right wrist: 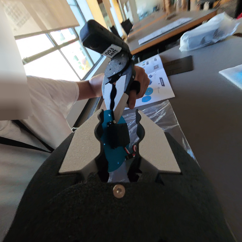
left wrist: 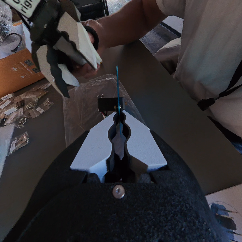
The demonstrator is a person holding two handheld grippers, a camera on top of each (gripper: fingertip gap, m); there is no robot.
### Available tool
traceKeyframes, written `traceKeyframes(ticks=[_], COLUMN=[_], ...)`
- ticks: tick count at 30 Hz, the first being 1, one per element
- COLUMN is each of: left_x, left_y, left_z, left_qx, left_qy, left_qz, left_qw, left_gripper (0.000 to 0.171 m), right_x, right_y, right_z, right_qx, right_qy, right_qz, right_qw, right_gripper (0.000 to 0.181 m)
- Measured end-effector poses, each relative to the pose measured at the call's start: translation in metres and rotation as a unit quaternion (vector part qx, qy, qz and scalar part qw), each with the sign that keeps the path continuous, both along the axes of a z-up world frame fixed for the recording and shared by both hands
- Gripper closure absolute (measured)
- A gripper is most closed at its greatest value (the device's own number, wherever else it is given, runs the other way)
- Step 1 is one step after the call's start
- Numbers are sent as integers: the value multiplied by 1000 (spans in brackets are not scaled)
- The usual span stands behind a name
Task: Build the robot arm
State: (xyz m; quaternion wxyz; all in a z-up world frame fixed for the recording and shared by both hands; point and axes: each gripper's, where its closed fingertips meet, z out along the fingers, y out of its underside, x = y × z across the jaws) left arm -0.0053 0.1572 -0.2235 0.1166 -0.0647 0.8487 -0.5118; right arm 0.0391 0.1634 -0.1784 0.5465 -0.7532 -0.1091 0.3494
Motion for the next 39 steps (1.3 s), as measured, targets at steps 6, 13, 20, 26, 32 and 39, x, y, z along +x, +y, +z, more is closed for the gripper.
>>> traceKeyframes(ticks=[6,13,20,26,32,39], left_x=[2,5,7,8,9,8], left_y=[0,0,-2,-2,-3,-7], left_z=[0,0,-1,-1,-2,-2], left_qx=[-14,-18,-22,-23,-25,-18], left_qy=[10,22,30,31,32,31], left_qz=[7,18,26,29,28,32], left_qw=[1000,999,999,999,999,999], left_gripper=[171,170,170,171,170,170], right_x=[12,2,-14,-15,-17,-26], right_y=[-20,-19,-16,-17,-17,-18], right_z=[0,4,-11,-10,-13,-21], right_qx=[40,84,57,58,64,-3], right_qy=[-52,-150,-201,-196,-217,-223], right_qz=[-53,-73,-61,-55,-45,-38], right_qw=[996,982,976,977,973,974], right_gripper=[131,119,125,130,130,130])
